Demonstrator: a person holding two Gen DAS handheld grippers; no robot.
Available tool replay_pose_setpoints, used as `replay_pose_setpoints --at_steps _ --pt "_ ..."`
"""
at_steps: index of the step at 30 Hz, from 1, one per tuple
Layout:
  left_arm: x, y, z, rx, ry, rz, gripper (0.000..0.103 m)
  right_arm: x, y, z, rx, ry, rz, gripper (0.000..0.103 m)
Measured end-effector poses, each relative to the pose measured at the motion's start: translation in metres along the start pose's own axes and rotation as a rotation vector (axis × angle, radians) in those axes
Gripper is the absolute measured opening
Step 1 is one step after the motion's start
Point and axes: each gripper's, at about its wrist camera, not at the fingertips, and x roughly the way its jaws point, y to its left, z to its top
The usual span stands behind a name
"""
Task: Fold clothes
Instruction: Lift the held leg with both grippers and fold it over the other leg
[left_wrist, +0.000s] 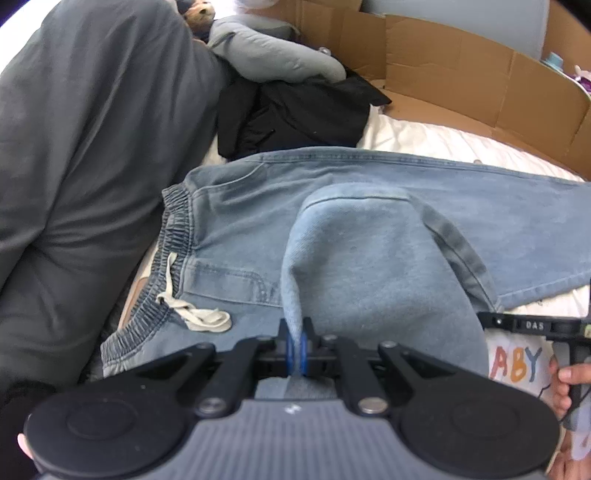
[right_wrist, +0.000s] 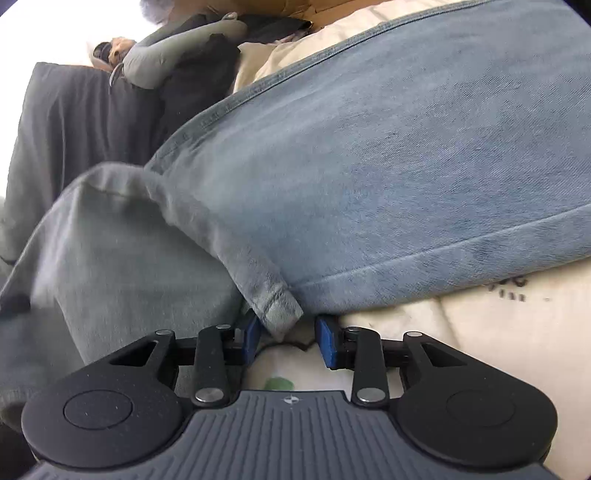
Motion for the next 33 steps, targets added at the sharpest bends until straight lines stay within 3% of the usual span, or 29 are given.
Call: replay_pose_setpoints --at_steps 2,4,7,19,27,29,33 --pt "-0.001 0.001 0.000 -0.002 0.003 0.000 0.005 0.001 0.000 -0.001 -0.001 0.001 0.021 0.038" --pt "-0.002 -0.001 0.000 0.003 0.005 0.001 0.005 0.000 0.002 -0.001 -0.007 0.006 0.046 0.014" --pt "-0.005 -0.002 -0.001 0.002 0.003 -0.004 0.005 -0.014 0.003 -0.001 -0.043 0.023 0.080 0.008" --pt "-0.042 0.000 -0.011 -0.036 -0.026 -0.146 0.004 -0.141 0.045 0.026 -0.351 0.083 0.032 0.007" --pt "-0.049 0.009 -0.002 0.036 0.008 -0.217 0.004 -0.215 0.116 0.068 -0.541 0.128 0.008 0.001" --pt "-0.054 0.012 0.003 0.051 0.007 -0.224 0.004 -0.225 0.138 0.077 -0.594 0.177 0.010 0.001" --pt "-0.064 0.018 0.012 0.083 -0.004 -0.232 0.004 -0.239 0.167 0.079 -0.668 0.248 -0.064 0.001"
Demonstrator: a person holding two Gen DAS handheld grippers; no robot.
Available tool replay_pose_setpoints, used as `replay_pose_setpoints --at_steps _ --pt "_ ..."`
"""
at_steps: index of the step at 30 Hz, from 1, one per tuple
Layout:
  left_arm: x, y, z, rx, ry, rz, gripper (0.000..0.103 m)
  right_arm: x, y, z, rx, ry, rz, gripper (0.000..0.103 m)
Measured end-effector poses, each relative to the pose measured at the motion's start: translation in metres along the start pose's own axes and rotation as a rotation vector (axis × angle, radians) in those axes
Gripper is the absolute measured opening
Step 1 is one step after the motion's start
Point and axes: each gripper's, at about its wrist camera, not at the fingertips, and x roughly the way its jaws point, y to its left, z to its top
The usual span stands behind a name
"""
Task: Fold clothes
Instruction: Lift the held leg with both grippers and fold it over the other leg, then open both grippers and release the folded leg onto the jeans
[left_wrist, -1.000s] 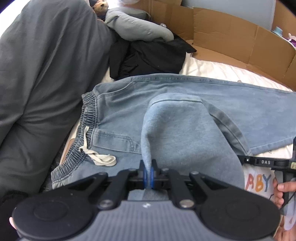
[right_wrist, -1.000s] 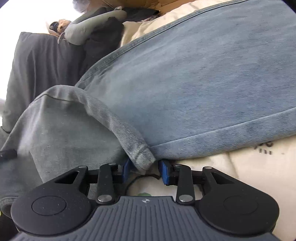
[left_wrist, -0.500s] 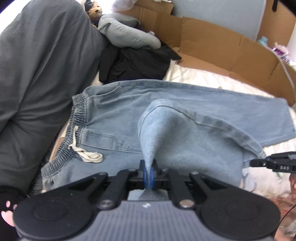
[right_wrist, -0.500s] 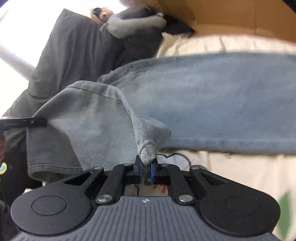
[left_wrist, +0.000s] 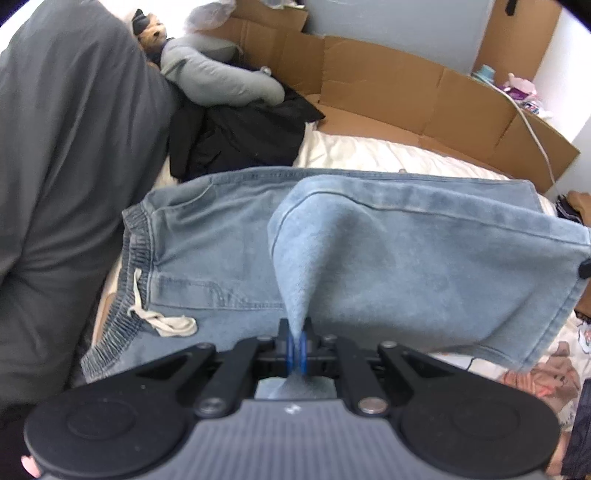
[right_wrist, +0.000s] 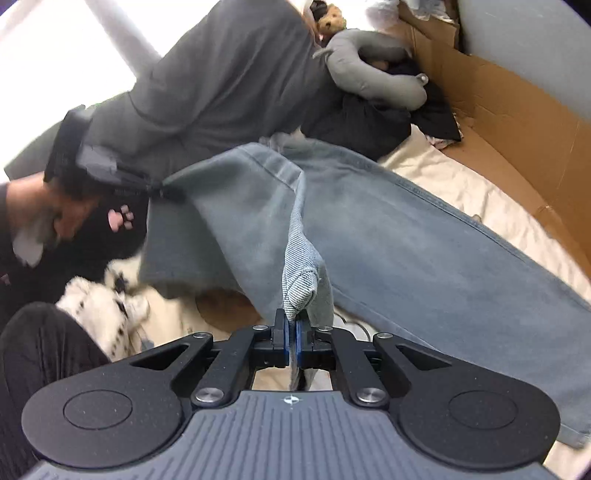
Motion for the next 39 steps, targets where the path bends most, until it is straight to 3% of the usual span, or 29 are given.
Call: replay_pose_setpoints --at_steps 6,13,18,23,32,39 --pt "-0.021 -0.003 -0.001 0.001 -0.025 -0.035 0.004 -0.035 0.028 0.002 0.027 -0.018 -0.088 0.001" --pt "-0.034 -0.012 -0.006 0.113 -0.025 -0.084 0.004 -0.079 0.061 -0.017 0.090 -0.031 -0.171 0.001" --pt "-0.036 -0.018 -0.016 0.087 -0.042 -0.167 0.004 -0.112 0.085 -0.042 0.191 -0.058 -0.256 0.001" --pt "-0.034 -0.040 -0.024 0.125 -0.009 -0.243 0.004 -0.152 0.103 -0.068 0.267 -0.061 -0.324 0.001" --pt "-0.005 -0.109 -0.055 0.302 0.108 -0.313 0.004 -0.178 0.079 -0.143 0.436 0.020 -0.376 0.001" --pt "0.023 -0.134 -0.080 0.307 0.175 -0.364 0.007 -0.165 0.053 -0.197 0.537 0.086 -0.385 0.000"
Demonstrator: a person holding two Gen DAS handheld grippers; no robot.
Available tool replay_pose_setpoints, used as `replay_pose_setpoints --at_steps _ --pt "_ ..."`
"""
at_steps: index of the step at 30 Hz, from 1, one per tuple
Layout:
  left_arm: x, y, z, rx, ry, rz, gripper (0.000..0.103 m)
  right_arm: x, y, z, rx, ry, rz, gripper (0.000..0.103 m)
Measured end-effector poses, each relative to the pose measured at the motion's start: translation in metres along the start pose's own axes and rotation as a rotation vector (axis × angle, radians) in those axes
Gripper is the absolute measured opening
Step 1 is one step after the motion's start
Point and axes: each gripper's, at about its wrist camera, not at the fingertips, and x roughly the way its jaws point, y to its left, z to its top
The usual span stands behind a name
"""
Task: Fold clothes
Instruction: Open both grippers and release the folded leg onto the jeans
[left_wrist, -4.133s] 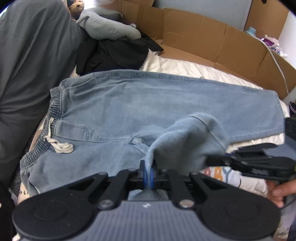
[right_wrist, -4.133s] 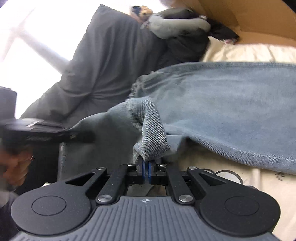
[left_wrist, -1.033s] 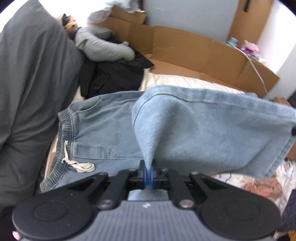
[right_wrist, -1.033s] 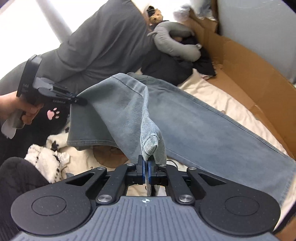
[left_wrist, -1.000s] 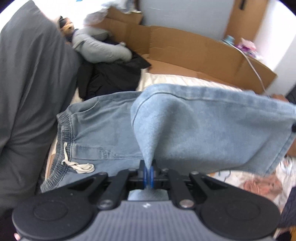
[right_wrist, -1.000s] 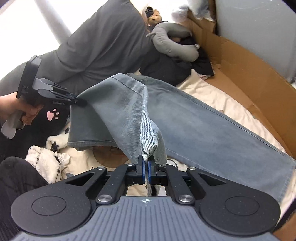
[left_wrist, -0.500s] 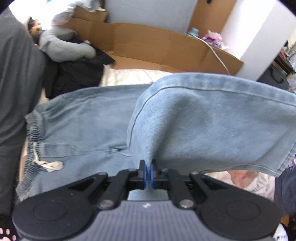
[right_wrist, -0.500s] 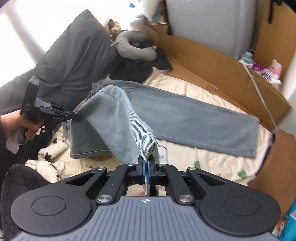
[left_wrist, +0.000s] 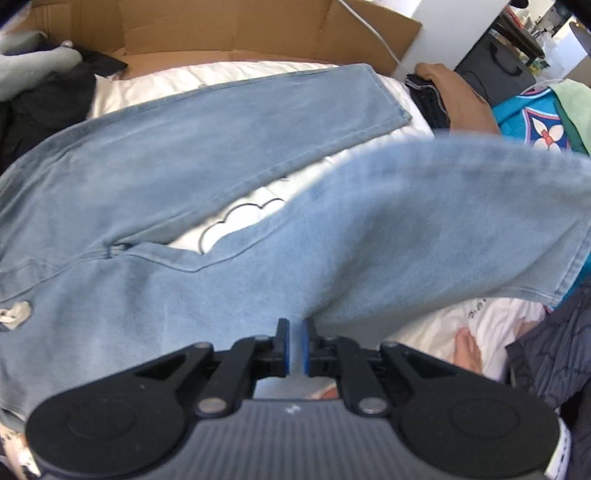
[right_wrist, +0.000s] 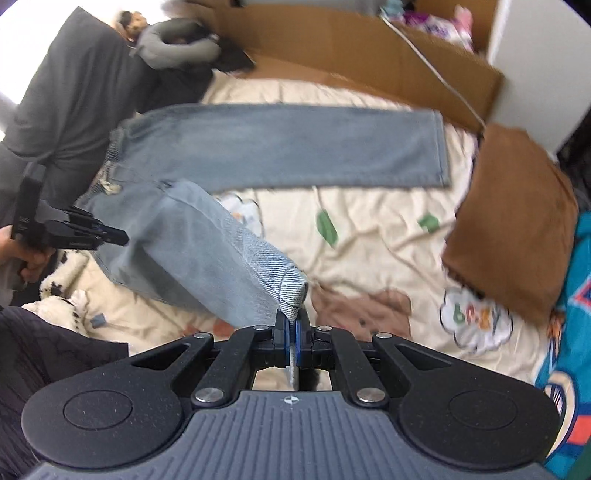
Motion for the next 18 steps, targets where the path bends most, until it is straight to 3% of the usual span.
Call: replay_pose_setpoints --at_steps 6,12,16,18 --pt "-0.036 0.021 0.001 -0.044 -0.072 0.062 0.011 0.040 -0.021 -0.021 0.040 0.086 -0.047 0.000" --pt "-0.083 0.072 -0.016 -0.161 -0.122 0.139 0.011 0.072 -0.047 -0.036 0.110 0.140 -0.126 0.000" --pt "-0.110 0.103 -0.030 -0.236 -0.147 0.186 0.011 0.075 -0.059 -0.038 0.138 0.129 -0.246 0.002" --pt "-0.122 0.116 -0.036 -0.272 -0.165 0.208 0.011 0.064 -0.062 -0.034 0.154 0.092 -0.225 0.003"
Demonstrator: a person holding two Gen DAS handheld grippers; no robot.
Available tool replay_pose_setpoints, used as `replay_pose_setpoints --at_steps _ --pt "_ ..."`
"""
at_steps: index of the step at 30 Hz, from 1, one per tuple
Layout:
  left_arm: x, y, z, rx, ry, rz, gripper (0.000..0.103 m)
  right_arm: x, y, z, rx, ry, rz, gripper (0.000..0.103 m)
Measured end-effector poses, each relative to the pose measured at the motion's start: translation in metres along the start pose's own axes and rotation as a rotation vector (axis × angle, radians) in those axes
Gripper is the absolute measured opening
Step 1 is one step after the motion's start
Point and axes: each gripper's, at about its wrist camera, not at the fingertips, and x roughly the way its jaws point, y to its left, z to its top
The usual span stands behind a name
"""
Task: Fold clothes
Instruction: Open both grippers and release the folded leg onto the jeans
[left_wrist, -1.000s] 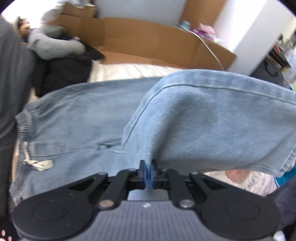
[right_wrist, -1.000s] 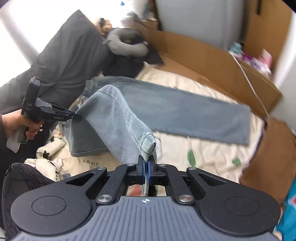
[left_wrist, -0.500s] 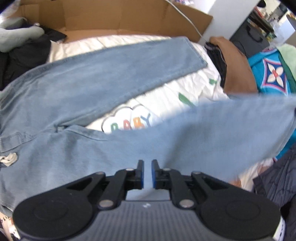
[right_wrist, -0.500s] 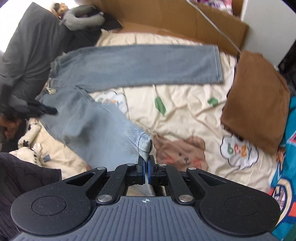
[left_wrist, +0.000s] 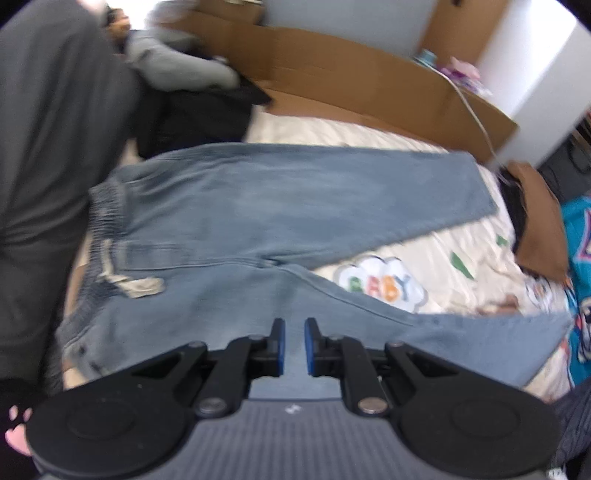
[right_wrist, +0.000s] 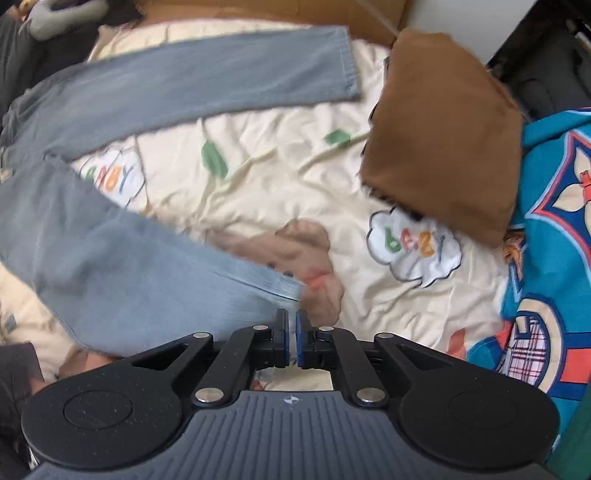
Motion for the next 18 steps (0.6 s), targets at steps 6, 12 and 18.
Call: replay_pose_setpoints --at_steps 6,12,18 --pt "-0.038 0.042 0.009 -0.097 -0.066 0.059 0.024 -0.043 -0.012 0.016 0.035 -0.103 0.049 0.018" --pt "-0.078 0.062 0.027 -0.147 -0.126 0.107 0.035 -0.094 -0.009 0.025 0.086 -0.234 0.158 0.040" --pt "-0.107 0.060 0.042 -0.174 -0.145 0.130 0.042 -0.143 0.014 0.035 0.067 -0.345 0.239 0.058"
